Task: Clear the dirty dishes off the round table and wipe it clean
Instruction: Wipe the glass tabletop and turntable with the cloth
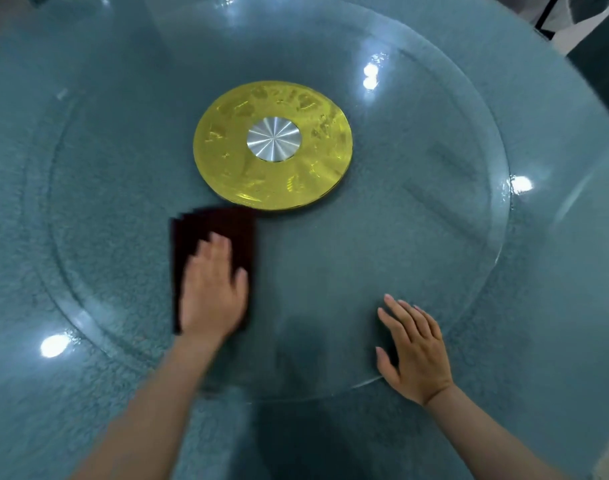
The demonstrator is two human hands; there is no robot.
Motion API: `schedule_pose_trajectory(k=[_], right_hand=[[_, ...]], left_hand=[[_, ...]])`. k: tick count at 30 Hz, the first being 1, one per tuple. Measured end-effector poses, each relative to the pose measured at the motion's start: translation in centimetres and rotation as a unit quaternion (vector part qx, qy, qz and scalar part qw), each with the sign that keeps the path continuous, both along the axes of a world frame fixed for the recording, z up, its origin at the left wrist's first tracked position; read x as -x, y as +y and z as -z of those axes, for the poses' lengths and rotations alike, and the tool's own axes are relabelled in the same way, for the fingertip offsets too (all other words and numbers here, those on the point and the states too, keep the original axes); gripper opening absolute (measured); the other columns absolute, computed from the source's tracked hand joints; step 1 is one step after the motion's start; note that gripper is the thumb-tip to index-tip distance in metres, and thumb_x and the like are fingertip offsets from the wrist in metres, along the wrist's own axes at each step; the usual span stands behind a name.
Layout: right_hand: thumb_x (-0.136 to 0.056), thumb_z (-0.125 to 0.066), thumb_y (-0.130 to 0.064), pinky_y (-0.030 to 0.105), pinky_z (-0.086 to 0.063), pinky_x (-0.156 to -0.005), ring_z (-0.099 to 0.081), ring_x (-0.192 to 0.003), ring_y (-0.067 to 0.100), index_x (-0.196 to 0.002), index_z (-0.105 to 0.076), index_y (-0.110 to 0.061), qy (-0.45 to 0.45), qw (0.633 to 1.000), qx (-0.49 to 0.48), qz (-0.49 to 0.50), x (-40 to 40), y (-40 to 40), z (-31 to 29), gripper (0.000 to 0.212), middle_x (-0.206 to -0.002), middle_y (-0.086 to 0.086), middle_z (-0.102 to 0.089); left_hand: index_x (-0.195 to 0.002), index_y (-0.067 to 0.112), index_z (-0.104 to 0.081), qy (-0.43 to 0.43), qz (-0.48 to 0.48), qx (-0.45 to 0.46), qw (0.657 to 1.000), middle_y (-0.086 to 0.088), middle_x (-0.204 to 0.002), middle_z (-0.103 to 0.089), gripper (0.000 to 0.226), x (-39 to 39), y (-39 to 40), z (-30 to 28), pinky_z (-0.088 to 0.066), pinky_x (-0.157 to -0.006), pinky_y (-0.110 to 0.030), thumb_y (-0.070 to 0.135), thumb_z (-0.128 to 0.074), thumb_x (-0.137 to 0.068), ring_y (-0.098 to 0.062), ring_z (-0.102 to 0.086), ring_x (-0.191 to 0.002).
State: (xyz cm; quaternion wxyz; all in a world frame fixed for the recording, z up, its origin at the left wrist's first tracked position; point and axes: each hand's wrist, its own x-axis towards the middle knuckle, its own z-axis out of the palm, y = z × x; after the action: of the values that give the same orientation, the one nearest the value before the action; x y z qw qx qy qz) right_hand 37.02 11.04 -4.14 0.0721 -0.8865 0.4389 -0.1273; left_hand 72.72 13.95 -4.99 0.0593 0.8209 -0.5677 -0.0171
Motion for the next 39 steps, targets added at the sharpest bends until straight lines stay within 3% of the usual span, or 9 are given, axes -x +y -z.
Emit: schedule_pose_trajectory(k=[5, 11, 14, 18, 21, 24, 30, 33, 39], right_hand=[[-0.081, -0.053, -0.036, 0.048, -0.038, -0.108, -0.051, -0.127, 0.032, -0.124, -0.064, -0.005, -0.003, 1.0, 0.001, 0.003, -0.1, -0.1, 0.2, 0.054, -0.144, 0.012, -0.05], [-0.081, -0.051, -0.036, 0.046, -0.033, -0.111, -0.046, -0.131, 0.03, -0.128, -0.057, -0.008, 0.0, 1.0, -0.005, 0.002, 0.0, -0.3, 0.4, 0.055, -0.147, 0.011, -0.046], [-0.082, -0.051, -0.037, 0.045, -0.032, -0.112, -0.046, -0.132, 0.03, -0.131, -0.052, -0.011, -0.008, 1.0, -0.01, 0.007, -0.1, -0.2, 0.4, 0.056, -0.147, 0.01, -0.046], [-0.08, -0.052, -0.037, 0.047, -0.037, -0.108, -0.049, -0.128, 0.03, -0.13, -0.05, -0.012, -0.017, 1.0, 0.0, 0.005, 0.0, -0.2, 0.3, 0.056, -0.144, 0.012, -0.05], [-0.079, -0.053, -0.037, 0.047, -0.037, -0.108, -0.05, -0.128, 0.031, -0.13, -0.051, -0.012, -0.018, 1.0, -0.003, 0.005, -0.1, -0.2, 0.3, 0.057, -0.144, 0.011, -0.049], [-0.079, -0.053, -0.038, 0.046, -0.035, -0.109, -0.048, -0.129, 0.031, -0.129, -0.055, -0.01, -0.011, 1.0, -0.006, 0.003, -0.1, -0.2, 0.4, 0.057, -0.145, 0.012, -0.049], [-0.09, -0.04, -0.043, 0.048, -0.037, -0.107, -0.05, -0.129, 0.03, -0.128, -0.056, -0.01, -0.03, 0.999, -0.021, 0.005, 0.0, -0.4, 0.6, 0.053, -0.145, 0.012, -0.049], [-0.091, -0.04, -0.044, 0.046, -0.036, -0.109, -0.049, -0.13, 0.029, -0.128, -0.057, -0.01, -0.034, 0.999, -0.021, 0.003, 0.1, -0.5, 0.7, 0.054, -0.144, 0.011, -0.049], [-0.089, -0.04, -0.045, 0.042, -0.033, -0.112, -0.047, -0.132, 0.026, -0.13, -0.054, -0.013, -0.042, 0.999, -0.014, -0.001, 0.1, -0.4, 0.6, 0.054, -0.143, 0.01, -0.051]], left_hand=[[-0.153, 0.003, -0.012, 0.082, -0.16, -0.041, 0.983, -0.014, -0.161, -0.011, 0.066, -5.5, -7.0, -2.1, -0.011, -0.12, -0.047, 0.038, -0.03, -0.1, -0.031, -0.011, -0.148], [-0.153, 0.006, -0.021, 0.068, 0.202, -0.019, 0.977, -0.013, -0.159, -0.021, 0.069, 15.7, -6.4, -1.9, -0.019, -0.12, -0.043, 0.042, -0.032, -0.094, -0.029, -0.021, -0.146], [-0.153, 0.009, -0.021, 0.08, 0.24, -0.032, 0.967, -0.009, -0.161, -0.019, 0.065, 14.8, -7.1, -1.6, -0.016, -0.12, -0.041, 0.04, -0.031, -0.098, -0.025, -0.019, -0.148], [-0.152, 0.004, -0.021, 0.037, 0.047, -0.027, 0.998, -0.014, -0.159, -0.021, 0.065, 2.6, -10.5, -1.0, -0.018, -0.118, -0.043, 0.036, -0.032, -0.097, -0.031, -0.023, -0.146], [-0.153, 0.003, -0.013, 0.05, -0.125, -0.045, 0.99, -0.014, -0.162, -0.01, 0.063, -8.6, -12.4, -2.1, -0.01, -0.12, -0.044, 0.034, -0.031, -0.101, -0.029, -0.01, -0.149], [-0.153, 0.001, -0.008, 0.07, -0.187, -0.058, 0.978, -0.016, -0.162, -0.006, 0.066, -10.2, -14.3, -2.8, -0.008, -0.12, -0.046, 0.036, -0.028, -0.101, -0.031, -0.007, -0.149], [-0.154, 0.006, -0.014, 0.043, 0.196, -0.043, 0.979, -0.012, -0.161, -0.013, 0.07, 10.3, -18.8, -2.0, -0.007, -0.121, -0.04, 0.043, -0.022, -0.094, -0.028, -0.013, -0.149], [-0.155, 0.012, -0.015, 0.047, 0.253, -0.059, 0.965, -0.005, -0.162, -0.011, 0.067, 11.0, -18.7, -2.2, -0.007, -0.122, -0.037, 0.043, -0.016, -0.095, -0.021, -0.01, -0.149], [-0.151, 0.001, -0.021, 0.036, -0.005, -0.017, 0.999, -0.018, -0.159, -0.019, 0.062, -6.7, -23.5, -1.7, -0.016, -0.119, -0.045, 0.033, -0.034, -0.1, -0.035, -0.02, -0.146]])
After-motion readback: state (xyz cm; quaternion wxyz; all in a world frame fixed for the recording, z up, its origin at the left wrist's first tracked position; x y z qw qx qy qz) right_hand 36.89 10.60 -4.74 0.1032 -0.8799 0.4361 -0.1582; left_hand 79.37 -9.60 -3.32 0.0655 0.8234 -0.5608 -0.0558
